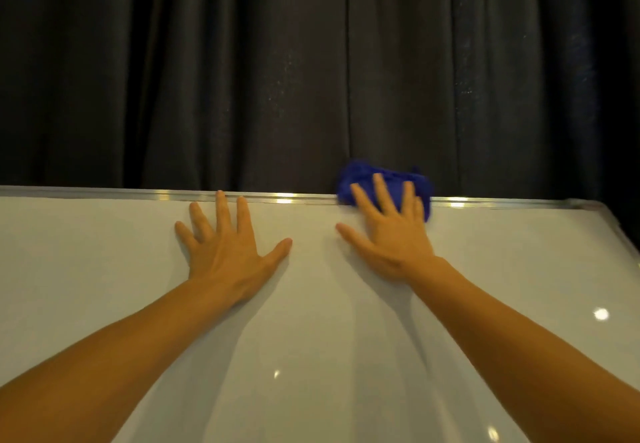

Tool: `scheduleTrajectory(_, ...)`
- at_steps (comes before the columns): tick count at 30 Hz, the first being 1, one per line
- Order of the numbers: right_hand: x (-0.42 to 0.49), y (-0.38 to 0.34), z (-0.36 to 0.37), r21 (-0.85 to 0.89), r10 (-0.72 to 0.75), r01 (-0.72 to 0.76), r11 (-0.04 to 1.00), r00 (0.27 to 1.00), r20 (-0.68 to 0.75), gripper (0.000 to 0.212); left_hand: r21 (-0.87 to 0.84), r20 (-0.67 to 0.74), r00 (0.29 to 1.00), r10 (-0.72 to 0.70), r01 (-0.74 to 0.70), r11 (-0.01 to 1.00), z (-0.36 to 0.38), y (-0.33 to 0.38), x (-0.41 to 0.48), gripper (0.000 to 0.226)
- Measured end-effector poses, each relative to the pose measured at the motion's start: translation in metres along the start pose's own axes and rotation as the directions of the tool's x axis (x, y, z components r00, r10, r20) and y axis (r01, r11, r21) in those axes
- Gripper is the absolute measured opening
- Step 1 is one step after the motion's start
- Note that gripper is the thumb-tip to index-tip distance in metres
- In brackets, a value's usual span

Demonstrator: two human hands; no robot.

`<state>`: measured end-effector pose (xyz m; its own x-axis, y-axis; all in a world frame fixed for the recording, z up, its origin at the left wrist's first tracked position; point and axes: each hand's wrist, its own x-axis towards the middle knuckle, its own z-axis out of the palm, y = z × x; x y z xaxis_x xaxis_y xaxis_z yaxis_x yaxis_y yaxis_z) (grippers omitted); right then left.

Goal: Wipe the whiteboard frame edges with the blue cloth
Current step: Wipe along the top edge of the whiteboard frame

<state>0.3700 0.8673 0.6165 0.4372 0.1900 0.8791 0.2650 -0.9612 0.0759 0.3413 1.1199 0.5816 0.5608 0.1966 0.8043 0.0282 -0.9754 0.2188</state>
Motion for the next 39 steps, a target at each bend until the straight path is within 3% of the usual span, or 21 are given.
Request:
scheduleTrajectory(1,0.0,0.006,-0.003,-0.002,0.112,-0.112,0.994,0.994,0.016,0.088,-0.01,0.005,1.0,-0.008,0.008,1.0,0.0,0.006,-0.001,0.115)
scheduleTrajectory(3,0.005,-0.006,-0.005,0.025,0.153,-0.154,0.988,0.987,0.054,0.094,0.001,0.021,0.999,-0.031,0.031,1.0,0.002,0.029,-0.002,0.115)
scheduleTrajectory(7,0.005,-0.034,-0.005,0.075,-0.05,0.045,0.996,0.997,0.064,0.093,0.065,0.012,0.991,-0.134,0.133,0.989,0.002,0.069,0.001,0.116)
scheduleTrajectory(11,-0.011,0.01,-0.013,0.008,-0.204,0.204,0.979,0.978,0.044,0.077,0.043,-0.029,0.985,-0.171,0.173,0.984,0.002,0.084,0.004,0.12)
scheduleTrajectory(12,-0.015,0.034,-0.017,-0.007,-0.179,0.18,0.984,0.983,0.04,0.075,0.019,-0.041,0.989,-0.142,0.143,0.99,0.003,0.085,0.003,0.119)
scheduleTrajectory(14,-0.023,0.08,-0.026,0.002,0.042,-0.042,0.999,0.999,0.033,0.074,-0.003,-0.058,0.996,-0.069,0.069,0.998,0.005,0.084,0.0,0.116)
scheduleTrajectory(16,-0.029,0.104,-0.034,0.04,0.303,-0.304,0.952,0.952,0.045,0.078,-0.005,-0.052,0.998,-0.029,0.029,1.0,0.006,0.093,-0.003,0.117)
scheduleTrajectory(17,-0.028,0.099,-0.034,0.053,0.339,-0.341,0.938,0.939,0.055,0.08,-0.014,-0.041,0.999,-0.024,0.023,1.0,0.006,0.101,-0.004,0.117)
scheduleTrajectory(22,-0.019,0.044,-0.026,0.079,-0.025,0.019,0.997,0.997,0.078,0.083,0.007,-0.001,1.0,0.024,-0.024,1.0,0.004,0.155,-0.008,0.113)
scheduleTrajectory(25,-0.024,0.075,-0.034,-0.019,-0.096,0.097,0.995,0.993,0.068,0.075,0.039,0.006,0.998,0.059,-0.059,0.997,0.006,0.171,-0.014,0.114)
scheduleTrajectory(27,-0.028,0.113,-0.042,-0.058,0.087,-0.084,0.995,0.995,0.055,0.071,0.0,0.007,0.996,0.092,-0.092,0.996,0.011,0.171,-0.02,0.116)
scheduleTrajectory(29,-0.029,0.144,-0.053,0.028,0.424,-0.427,0.904,0.902,0.078,0.074,-0.027,0.013,0.992,0.128,-0.127,0.992,0.015,0.168,-0.026,0.118)
scheduleTrajectory(30,-0.028,0.149,-0.056,0.075,0.523,-0.531,0.844,0.846,0.1,0.076,-0.027,0.016,0.99,0.138,-0.137,0.99,0.015,0.167,-0.028,0.118)
scheduleTrajectory(31,-0.026,0.145,-0.056,0.095,0.537,-0.547,0.832,0.836,0.115,0.077,-0.025,0.021,0.99,0.141,-0.14,0.99,0.016,0.166,-0.029,0.118)
scheduleTrajectory(35,-0.022,0.096,-0.04,0.071,0.146,-0.158,0.985,0.977,0.153,0.082,-0.014,0.054,0.994,0.098,-0.097,0.995,0.012,0.171,-0.03,0.12)
scheduleTrajectory(39,-0.032,0.12,-0.04,0.023,-0.042,0.039,0.999,0.987,0.155,0.079,-0.011,0.054,0.993,0.102,-0.102,0.995,0.01,0.163,-0.031,0.119)
